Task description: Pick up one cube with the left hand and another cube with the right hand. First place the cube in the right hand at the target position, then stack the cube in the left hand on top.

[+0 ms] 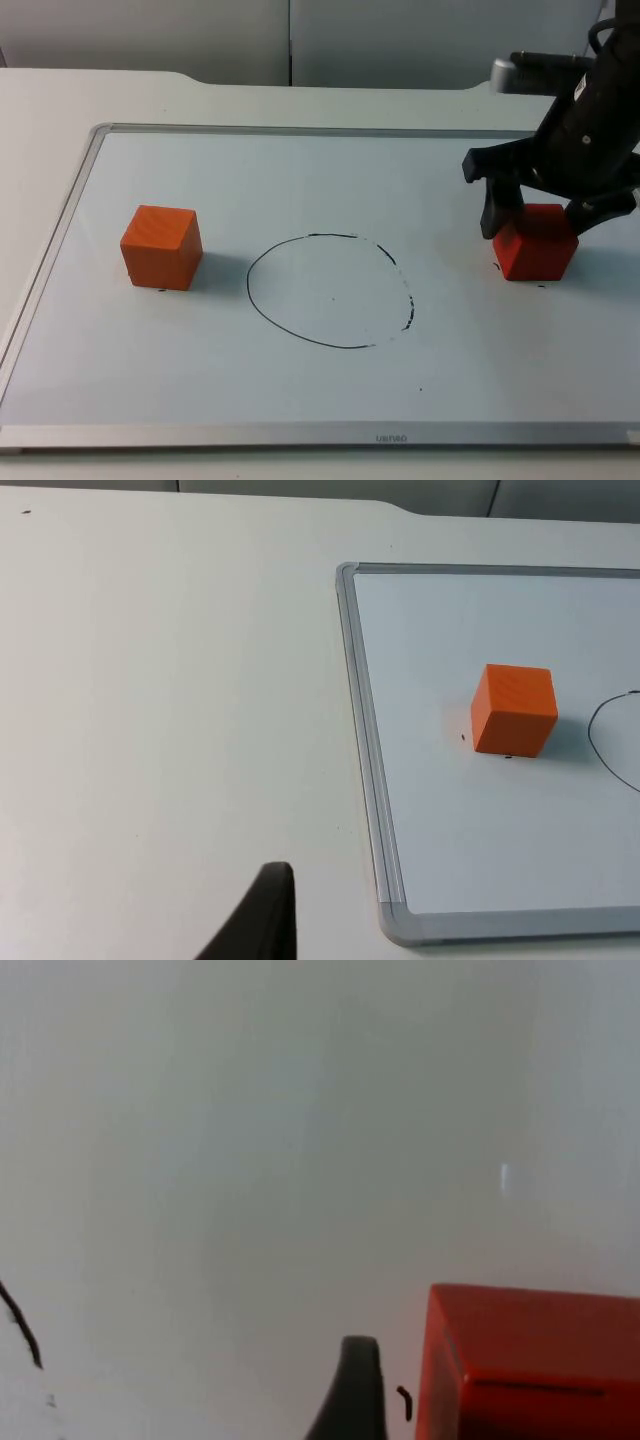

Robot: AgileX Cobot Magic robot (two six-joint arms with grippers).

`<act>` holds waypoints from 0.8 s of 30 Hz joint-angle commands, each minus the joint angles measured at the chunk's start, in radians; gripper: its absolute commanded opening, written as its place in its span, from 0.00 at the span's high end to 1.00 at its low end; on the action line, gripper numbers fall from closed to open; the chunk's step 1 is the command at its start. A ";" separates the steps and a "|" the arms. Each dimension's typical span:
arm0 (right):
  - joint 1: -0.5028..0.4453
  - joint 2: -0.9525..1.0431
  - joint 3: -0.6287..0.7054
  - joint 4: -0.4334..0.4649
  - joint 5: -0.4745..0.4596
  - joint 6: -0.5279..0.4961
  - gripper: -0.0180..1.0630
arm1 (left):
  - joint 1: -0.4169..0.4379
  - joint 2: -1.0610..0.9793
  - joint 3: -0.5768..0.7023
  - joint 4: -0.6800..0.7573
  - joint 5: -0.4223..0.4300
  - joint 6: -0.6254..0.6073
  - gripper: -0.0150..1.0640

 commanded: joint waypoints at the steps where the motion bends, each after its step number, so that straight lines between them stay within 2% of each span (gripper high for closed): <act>1: 0.005 0.015 -0.010 -0.016 0.007 0.003 0.33 | -0.005 0.006 0.000 -0.002 -0.012 -0.003 0.01; 5: 0.005 0.015 -0.010 -0.016 0.004 0.003 0.35 | -0.005 0.006 0.000 -0.002 -0.012 -0.003 0.01; 9: 0.005 0.015 -0.010 -0.016 0.014 0.008 0.43 | -0.005 0.006 0.000 -0.002 -0.012 -0.003 0.01; 11: 0.005 0.015 -0.010 -0.016 0.017 0.015 0.55 | -0.005 0.006 0.000 -0.002 -0.012 -0.003 0.01; 13: 0.005 0.015 -0.010 -0.022 0.017 0.031 0.72 | -0.005 0.006 0.000 -0.002 -0.012 -0.003 0.01; 14: 0.005 0.015 -0.010 -0.022 0.017 0.031 0.72 | -0.005 0.006 0.000 -0.002 -0.012 -0.003 0.01; 16: 0.005 0.015 -0.010 -0.022 0.020 0.029 0.93 | -0.005 0.006 0.000 -0.002 -0.012 -0.003 0.01; 17: 0.005 0.012 -0.010 -0.022 0.020 0.026 0.99 | -0.005 0.006 0.000 -0.002 -0.012 -0.003 0.01; 20: 0.005 -0.003 -0.013 -0.024 0.028 0.016 0.99 | -0.005 0.006 0.000 -0.002 -0.012 -0.003 0.01; 24: 0.005 -0.071 -0.038 -0.070 0.101 -0.009 0.99 | -0.005 0.006 -0.002 -0.019 -0.014 -0.012 0.01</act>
